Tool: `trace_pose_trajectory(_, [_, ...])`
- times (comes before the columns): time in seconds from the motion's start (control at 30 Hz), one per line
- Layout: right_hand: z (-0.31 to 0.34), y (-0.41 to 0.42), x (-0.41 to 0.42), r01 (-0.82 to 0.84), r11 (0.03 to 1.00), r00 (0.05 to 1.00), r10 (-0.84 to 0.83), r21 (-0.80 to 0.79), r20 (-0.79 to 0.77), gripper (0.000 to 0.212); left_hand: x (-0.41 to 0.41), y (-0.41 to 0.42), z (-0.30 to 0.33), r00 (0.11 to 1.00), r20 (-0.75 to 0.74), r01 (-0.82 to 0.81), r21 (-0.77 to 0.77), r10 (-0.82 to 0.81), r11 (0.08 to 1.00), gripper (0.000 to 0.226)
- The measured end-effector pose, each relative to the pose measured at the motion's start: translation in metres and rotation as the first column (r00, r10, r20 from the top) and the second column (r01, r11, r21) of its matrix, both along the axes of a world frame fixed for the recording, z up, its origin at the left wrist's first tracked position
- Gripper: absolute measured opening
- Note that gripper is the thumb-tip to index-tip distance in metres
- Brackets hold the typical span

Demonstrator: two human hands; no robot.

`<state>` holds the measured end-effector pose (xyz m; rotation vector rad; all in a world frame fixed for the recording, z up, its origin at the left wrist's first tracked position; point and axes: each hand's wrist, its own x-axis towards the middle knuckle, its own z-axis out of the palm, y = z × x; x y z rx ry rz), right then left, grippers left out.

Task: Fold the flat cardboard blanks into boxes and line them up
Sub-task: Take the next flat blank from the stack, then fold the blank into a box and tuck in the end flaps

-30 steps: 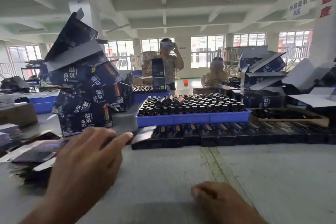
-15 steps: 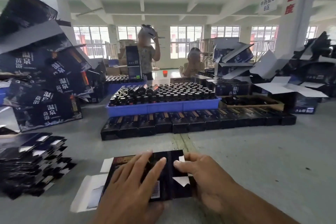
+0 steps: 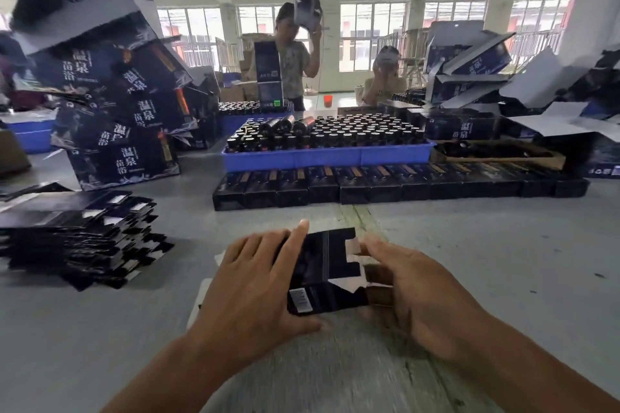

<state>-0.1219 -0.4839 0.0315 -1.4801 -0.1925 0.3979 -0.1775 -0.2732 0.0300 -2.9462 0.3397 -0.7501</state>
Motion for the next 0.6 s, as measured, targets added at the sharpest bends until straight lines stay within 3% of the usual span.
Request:
trace_pose_trajectory(0.2, [-0.007, 0.002, -0.003, -0.006, 1.000, 0.999, 0.005, 0.027, 0.033, 0.013, -0.003, 0.004, -0.001, 0.998, 0.066, -0.025, 0.068, 0.020, 0.997, 0.124])
trace_pose_trajectory(0.33, [-0.008, 0.004, -0.005, 0.106, 0.994, 0.987, -0.106, 0.007, 0.118, 0.025, -0.005, 0.000, -0.001, 0.995, 0.097, -0.022, 0.075, 0.015, 0.997, 0.122])
trace_pose_trajectory(0.43, [-0.007, 0.004, -0.008, 0.156, 0.988, 0.967, -0.152, -0.003, 0.202, 0.022, -0.007, 0.000, -0.002, 0.992, 0.127, -0.003, 0.043, -0.003, 0.999, 0.119])
trace_pose_trajectory(0.53, [-0.007, 0.005, -0.013, 0.123, 0.989, 0.941, -0.091, -0.077, 0.326, 0.013, -0.008, -0.001, -0.003, 0.985, 0.172, 0.015, -0.037, -0.008, 0.999, 0.105])
trace_pose_trajectory(0.6, [-0.005, 0.006, -0.016, 0.078, 0.992, 0.930, -0.037, -0.098, 0.366, 0.019, -0.009, 0.000, -0.003, 0.978, 0.204, 0.046, -0.064, -0.032, 0.997, 0.100])
